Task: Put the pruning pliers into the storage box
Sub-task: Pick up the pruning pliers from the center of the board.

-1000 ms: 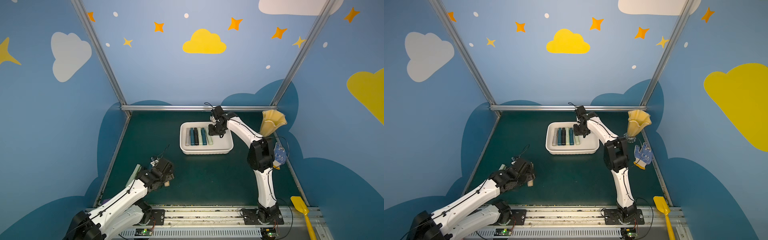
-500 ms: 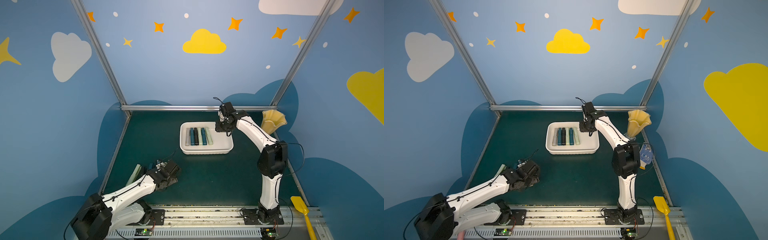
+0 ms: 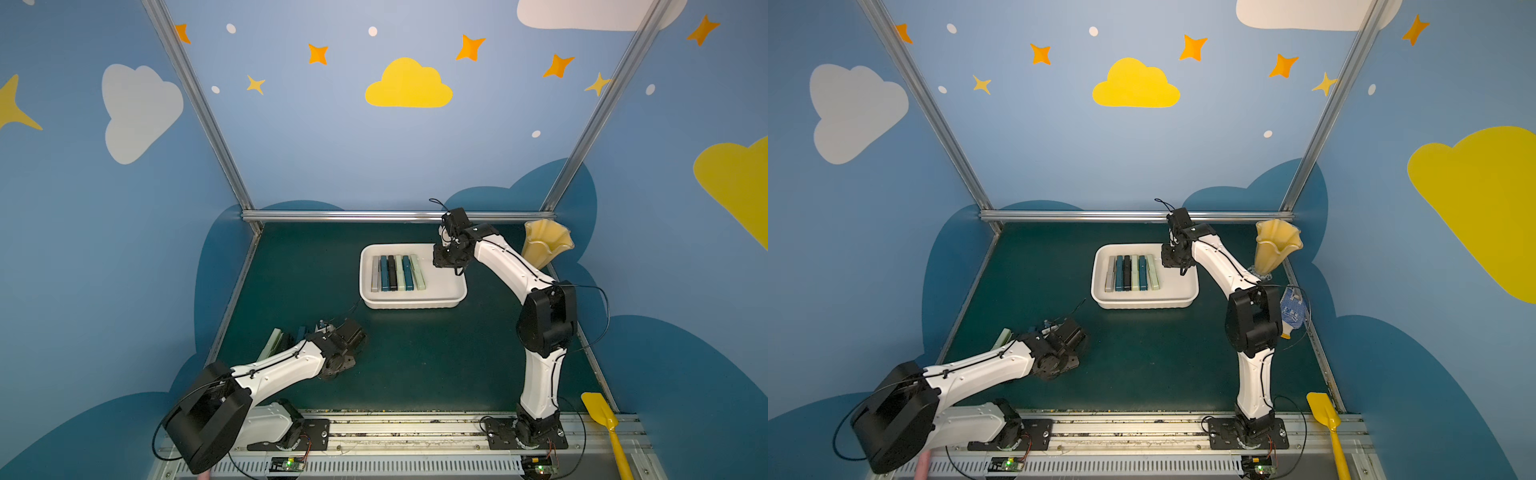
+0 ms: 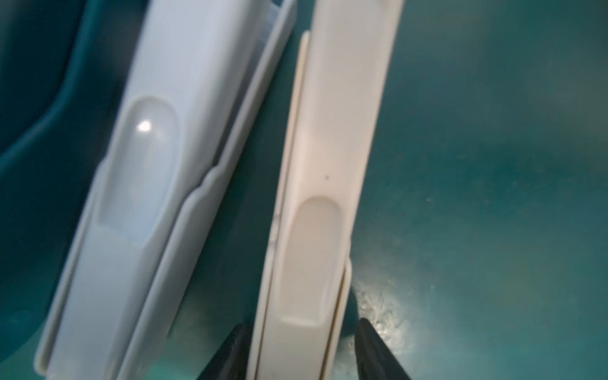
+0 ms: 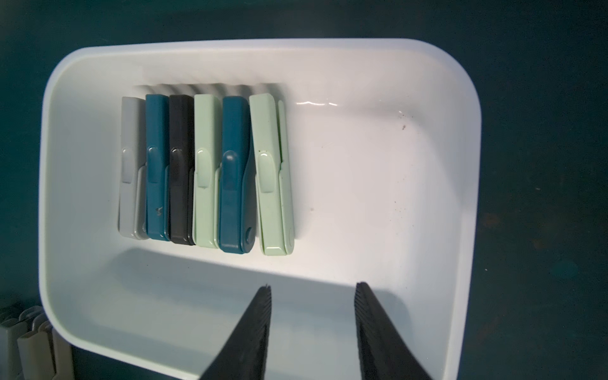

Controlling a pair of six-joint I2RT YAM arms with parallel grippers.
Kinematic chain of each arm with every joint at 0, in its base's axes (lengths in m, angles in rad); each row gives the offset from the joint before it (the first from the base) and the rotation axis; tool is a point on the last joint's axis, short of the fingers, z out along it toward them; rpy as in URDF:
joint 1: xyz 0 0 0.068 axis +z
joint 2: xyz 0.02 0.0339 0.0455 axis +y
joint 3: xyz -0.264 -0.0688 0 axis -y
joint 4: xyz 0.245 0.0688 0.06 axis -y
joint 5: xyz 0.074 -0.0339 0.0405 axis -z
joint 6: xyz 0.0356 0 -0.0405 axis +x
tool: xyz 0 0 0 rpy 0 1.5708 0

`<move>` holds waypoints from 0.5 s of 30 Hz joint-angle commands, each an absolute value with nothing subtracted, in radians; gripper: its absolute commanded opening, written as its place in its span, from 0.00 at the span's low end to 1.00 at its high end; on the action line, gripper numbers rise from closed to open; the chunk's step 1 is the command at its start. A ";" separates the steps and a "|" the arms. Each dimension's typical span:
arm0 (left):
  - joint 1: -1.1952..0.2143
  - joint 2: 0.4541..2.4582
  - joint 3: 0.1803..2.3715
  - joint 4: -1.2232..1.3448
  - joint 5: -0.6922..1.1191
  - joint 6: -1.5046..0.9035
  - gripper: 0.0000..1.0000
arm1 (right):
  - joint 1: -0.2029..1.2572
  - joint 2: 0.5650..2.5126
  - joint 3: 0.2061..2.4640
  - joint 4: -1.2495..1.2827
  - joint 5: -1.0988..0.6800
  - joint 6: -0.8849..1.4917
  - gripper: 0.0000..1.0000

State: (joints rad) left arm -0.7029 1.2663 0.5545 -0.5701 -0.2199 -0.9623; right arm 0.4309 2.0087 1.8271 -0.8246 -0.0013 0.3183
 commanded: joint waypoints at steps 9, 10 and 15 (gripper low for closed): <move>-0.705 1.269 0.589 -0.588 -0.242 -0.942 0.38 | 0.369 1.931 1.759 -0.809 0.003 0.327 0.41; -0.706 1.272 0.590 -0.588 -0.241 -0.940 0.36 | 0.366 1.930 1.755 -0.807 0.003 0.328 0.40; -0.707 1.273 0.599 -0.600 -0.245 -0.937 0.30 | 0.358 1.925 1.740 -0.802 0.002 0.329 0.40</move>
State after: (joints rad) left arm -0.7036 1.2701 0.5758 -0.5732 -0.2230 -0.9459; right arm 0.3614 1.9614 1.7489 -0.8074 -0.0006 0.3183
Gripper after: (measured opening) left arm 0.308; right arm 0.403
